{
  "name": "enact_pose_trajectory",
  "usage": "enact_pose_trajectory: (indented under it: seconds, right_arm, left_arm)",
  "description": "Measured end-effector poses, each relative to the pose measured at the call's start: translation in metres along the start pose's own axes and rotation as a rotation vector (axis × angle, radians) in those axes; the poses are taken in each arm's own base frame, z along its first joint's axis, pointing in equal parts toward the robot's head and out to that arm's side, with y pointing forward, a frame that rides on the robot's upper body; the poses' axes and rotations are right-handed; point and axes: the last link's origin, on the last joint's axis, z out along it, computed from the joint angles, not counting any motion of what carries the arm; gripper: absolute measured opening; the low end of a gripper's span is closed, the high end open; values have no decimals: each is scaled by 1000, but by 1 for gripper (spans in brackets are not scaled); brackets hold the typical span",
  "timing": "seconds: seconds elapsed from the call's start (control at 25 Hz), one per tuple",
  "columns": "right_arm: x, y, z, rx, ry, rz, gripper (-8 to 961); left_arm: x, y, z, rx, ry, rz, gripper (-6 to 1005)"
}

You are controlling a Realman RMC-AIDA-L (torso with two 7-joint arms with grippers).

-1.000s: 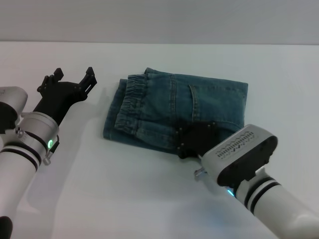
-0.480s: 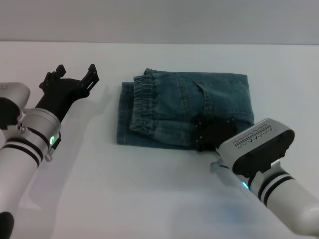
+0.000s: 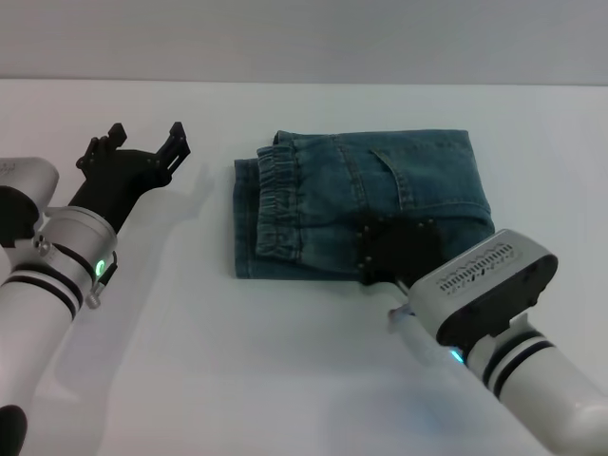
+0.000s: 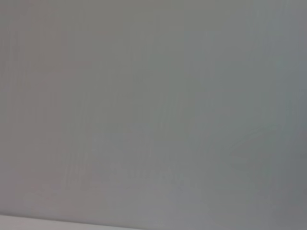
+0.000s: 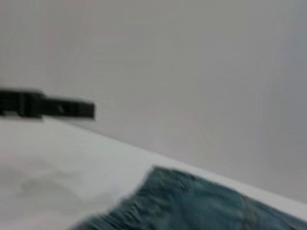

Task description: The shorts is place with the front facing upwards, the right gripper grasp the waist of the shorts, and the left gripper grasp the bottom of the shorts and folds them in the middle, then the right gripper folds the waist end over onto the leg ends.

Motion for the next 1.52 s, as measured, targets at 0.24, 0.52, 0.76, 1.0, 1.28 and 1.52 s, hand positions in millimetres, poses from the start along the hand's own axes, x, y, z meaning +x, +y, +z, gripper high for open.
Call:
enact_pose_trajectory:
  seconds: [0.24, 0.52, 0.76, 1.0, 1.28, 1.52]
  right_arm:
    - [-22, 2, -3, 20, -147, -16, 10]
    - [-13, -82, -24, 417, -200, 117, 19]
    - [9, -102, -43, 527, -136, 178, 58]
    - [29, -102, -55, 508, -108, 223, 263]
    - [32, -100, -70, 524, -142, 202, 558]
    - [32, -95, -70, 509, -148, 202, 633]
  left_arm:
    - [0, -1, -1, 1, 5, 2, 860]
    - [2, 3, -6, -27, 48, 33, 860]
    - [3, -1, -20, -48, 140, 138, 860]
    - [0, -16, -30, 0, 154, 202, 860]
    - [7, -23, -47, 26, 257, 212, 860]
    - [7, -22, -48, 22, 261, 213, 859]
